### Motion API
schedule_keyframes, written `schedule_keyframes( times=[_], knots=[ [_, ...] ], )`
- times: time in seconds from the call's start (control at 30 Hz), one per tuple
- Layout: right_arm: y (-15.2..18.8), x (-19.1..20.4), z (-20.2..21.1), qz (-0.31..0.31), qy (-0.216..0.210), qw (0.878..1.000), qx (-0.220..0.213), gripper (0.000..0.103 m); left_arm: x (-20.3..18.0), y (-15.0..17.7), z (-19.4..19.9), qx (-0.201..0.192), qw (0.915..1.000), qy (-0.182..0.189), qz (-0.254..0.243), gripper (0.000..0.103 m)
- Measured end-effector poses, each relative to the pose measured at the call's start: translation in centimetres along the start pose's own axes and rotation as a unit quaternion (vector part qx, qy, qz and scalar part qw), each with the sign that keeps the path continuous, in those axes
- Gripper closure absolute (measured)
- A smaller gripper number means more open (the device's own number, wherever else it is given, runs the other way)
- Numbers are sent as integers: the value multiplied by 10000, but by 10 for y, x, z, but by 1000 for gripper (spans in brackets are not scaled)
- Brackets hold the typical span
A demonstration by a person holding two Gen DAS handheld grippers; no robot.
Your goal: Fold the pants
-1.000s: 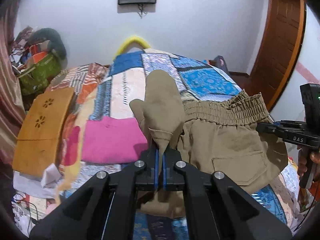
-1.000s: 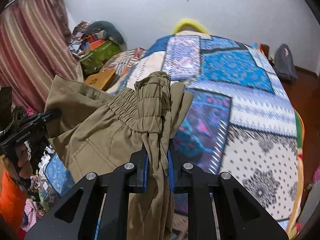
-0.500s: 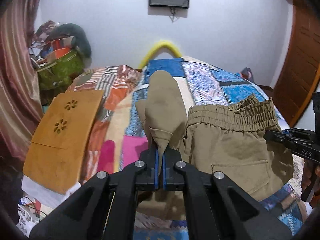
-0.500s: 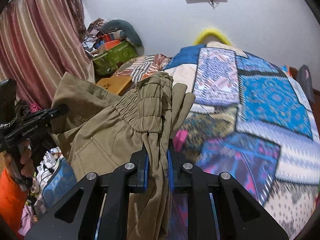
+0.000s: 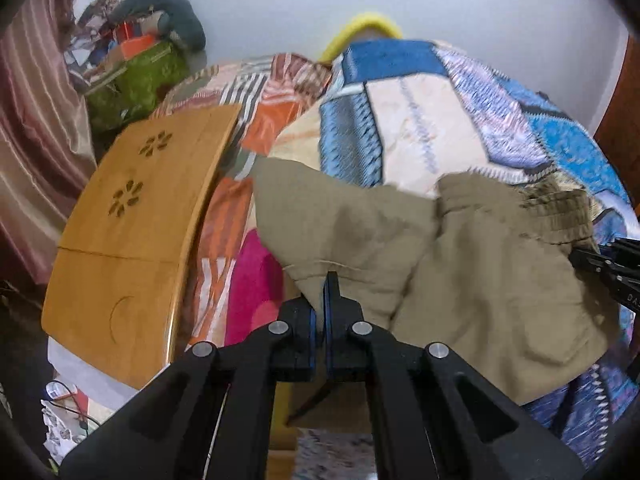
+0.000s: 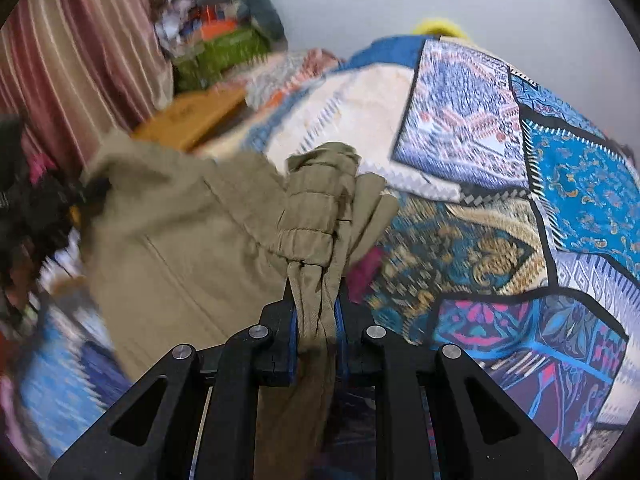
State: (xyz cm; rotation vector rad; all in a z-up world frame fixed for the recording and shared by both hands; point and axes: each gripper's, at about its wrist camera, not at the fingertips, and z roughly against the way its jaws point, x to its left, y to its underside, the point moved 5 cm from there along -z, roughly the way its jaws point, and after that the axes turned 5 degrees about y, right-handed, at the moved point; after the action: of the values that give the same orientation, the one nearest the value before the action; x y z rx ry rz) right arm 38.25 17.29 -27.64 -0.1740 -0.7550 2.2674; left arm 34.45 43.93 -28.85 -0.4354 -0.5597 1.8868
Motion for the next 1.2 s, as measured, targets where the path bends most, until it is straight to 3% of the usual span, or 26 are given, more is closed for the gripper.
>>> schedule_keyframes(
  times=[0.2,0.33,0.43,0.57,0.8,1.0,1.2],
  knots=[
    [2,1,8,287,186,9991,244,76,7,17,-22,324,9993,-186,34,91],
    [10,8,29,616,449,9970,160,62,0,21,-4,314,9995,-45,83,78],
    [16,8,56,482,397,9980,15,62,-5,22,23,148,9998,-32,113,76],
    [15,6,109,270,518,9968,-546,62,-23,26,81,-207,9994,239,156,76],
    [21,27,240,109,499,9856,-1614,62,-66,36,211,-1115,9923,535,11,72],
    [40,68,345,197,376,9658,-2556,62,-101,54,333,-2054,9760,728,-55,72],
    [65,108,403,370,315,9433,-3284,62,-127,89,429,-2859,9546,830,-128,72]
  ],
)
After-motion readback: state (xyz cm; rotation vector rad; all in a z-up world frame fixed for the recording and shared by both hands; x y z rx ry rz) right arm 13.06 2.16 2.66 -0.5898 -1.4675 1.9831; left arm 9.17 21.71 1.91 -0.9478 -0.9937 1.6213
